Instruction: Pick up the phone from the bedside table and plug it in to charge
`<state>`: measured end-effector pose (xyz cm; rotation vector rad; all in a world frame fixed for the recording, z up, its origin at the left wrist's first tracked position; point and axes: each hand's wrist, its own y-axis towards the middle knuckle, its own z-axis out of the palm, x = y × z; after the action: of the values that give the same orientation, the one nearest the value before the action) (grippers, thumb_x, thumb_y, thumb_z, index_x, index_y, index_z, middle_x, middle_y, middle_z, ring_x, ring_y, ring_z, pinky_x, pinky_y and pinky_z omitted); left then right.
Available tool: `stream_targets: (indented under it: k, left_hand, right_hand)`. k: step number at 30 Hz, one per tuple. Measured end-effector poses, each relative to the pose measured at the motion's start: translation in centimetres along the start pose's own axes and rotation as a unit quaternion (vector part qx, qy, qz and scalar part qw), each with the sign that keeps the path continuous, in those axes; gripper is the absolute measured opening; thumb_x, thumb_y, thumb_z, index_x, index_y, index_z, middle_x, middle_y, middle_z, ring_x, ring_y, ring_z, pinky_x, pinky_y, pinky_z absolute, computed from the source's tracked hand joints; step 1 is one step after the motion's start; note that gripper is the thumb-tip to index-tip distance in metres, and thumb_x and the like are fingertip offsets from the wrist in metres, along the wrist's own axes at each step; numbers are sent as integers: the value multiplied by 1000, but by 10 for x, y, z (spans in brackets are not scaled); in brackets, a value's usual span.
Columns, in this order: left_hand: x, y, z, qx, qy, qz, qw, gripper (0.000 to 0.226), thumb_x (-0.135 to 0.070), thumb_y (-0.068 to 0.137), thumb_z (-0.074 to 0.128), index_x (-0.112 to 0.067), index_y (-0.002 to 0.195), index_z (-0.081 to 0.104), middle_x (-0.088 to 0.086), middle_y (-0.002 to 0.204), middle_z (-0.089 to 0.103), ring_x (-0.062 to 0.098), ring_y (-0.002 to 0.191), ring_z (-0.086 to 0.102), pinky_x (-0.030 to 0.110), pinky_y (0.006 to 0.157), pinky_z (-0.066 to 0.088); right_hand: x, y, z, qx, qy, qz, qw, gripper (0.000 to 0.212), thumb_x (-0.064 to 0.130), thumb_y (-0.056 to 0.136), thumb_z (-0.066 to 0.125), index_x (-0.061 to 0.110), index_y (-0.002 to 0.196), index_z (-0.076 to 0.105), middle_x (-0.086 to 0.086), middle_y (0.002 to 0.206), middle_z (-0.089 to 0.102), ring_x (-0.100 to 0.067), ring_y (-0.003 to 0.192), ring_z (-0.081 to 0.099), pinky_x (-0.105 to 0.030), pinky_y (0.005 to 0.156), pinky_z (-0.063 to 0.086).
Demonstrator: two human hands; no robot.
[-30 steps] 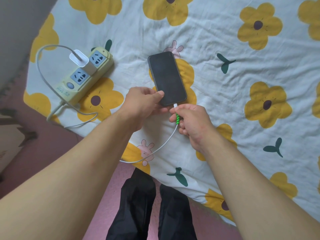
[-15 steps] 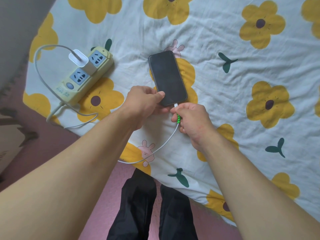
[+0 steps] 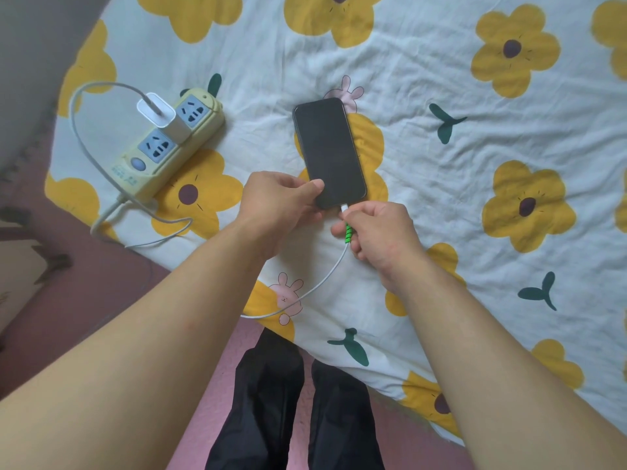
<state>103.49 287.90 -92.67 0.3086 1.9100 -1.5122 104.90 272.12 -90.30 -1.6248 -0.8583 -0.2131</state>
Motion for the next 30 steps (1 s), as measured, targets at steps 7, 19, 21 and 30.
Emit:
stream_targets:
  k: [7, 19, 21, 30]
  left_hand:
    - [1, -1, -1, -47, 67, 32, 996, 24, -31, 73, 86, -9, 69, 78, 11, 67, 80, 33, 70, 81, 51, 79, 67]
    - [8, -8, -6, -46, 73, 42, 995, 17, -27, 74, 88, -16, 65, 80, 10, 66, 80, 34, 71, 81, 53, 79, 66]
    - [11, -11, -7, -44, 70, 40, 996, 20, -25, 75, 88, -9, 67, 79, 11, 67, 80, 36, 74, 80, 53, 82, 66]
    - [-5, -91, -18, -5, 50, 16, 999, 21, -16, 84, 85, -3, 98, 76, 13, 91, 79, 21, 75, 82, 40, 84, 66]
  right_hand:
    - [-4, -1, -3, -44, -36, -31, 998, 17, 22, 90, 64, 19, 77, 74, 1, 70, 78, -6, 44, 60, -30, 54, 51]
    - [-7, -8, -14, -73, -69, -81, 992, 14, 19, 89, 68, 22, 76, 74, 1, 57, 72, -7, 50, 70, -29, 52, 58]
    - [-7, -11, -16, -73, -87, -87, 990, 15, 23, 88, 68, 25, 74, 74, 5, 56, 72, -6, 52, 69, -37, 61, 63]
    - [26, -73, -31, -37, -93, -89, 991, 12, 26, 88, 69, 26, 76, 74, 3, 67, 75, -18, 70, 75, -48, 70, 65]
